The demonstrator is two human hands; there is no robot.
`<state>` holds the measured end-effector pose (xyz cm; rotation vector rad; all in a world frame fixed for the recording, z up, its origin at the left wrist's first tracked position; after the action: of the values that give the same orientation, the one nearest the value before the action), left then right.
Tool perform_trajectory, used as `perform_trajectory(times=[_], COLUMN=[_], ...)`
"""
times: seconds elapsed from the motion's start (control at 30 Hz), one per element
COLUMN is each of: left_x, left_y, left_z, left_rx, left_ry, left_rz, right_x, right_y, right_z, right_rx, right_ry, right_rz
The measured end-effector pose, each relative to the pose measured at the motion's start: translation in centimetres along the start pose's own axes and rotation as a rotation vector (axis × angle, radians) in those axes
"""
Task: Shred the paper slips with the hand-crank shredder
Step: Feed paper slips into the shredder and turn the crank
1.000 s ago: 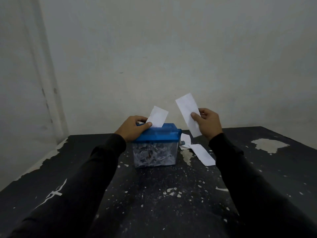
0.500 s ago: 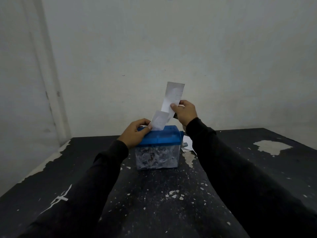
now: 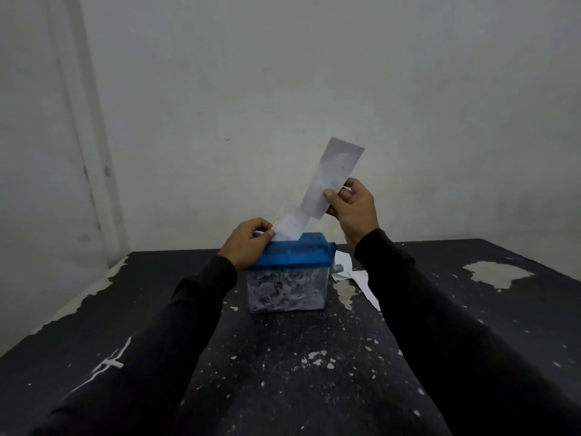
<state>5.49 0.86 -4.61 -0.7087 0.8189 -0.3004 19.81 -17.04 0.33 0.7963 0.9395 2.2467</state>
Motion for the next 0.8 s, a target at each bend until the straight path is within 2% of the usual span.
perform_trajectory(times=[0.13, 0.37, 0.5, 0.7, 0.8], left_x=[-0.3, 0.2, 0.4, 0.4, 0.3], left_y=[-0.6, 0.1, 0.0, -0.3, -0.7], left_z=[0.5, 0.4, 0.3, -0.7, -1.0], left_rx=[-0.064, -0.110, -0.124, -0.092, -0.043], left_ry=[0.061, -0.108, -0.126, -0.058, -0.028], left_rz=[0.011, 0.088, 0.056, -0.165, -0.090], right_x=[0.8, 2.2, 2.9, 3.3, 3.3], right_y=[0.1, 0.1, -0.8, -2.7, -3.1], right_z=[-0.2, -0.5, -0.8, -1.5, -1.5], right_rx=[-0.012, -0.014, -0.001, 0.020, 0.051], right_ry=[0.027, 0.047, 0.141, 0.238, 0.270], right_rz=[0.035, 0.127, -0.058, -0.295, -0.365])
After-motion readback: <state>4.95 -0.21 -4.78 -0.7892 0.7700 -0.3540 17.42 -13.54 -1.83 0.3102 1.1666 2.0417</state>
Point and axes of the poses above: each hand's wrist, its own z-axis towards the middle knuckle, its own x-axis out of the palm, y = z × x, the point moved 3 cm from there along z, towards the middle knuckle, and after that the axes turned 5 degrees about z, right-handed, at the moved point
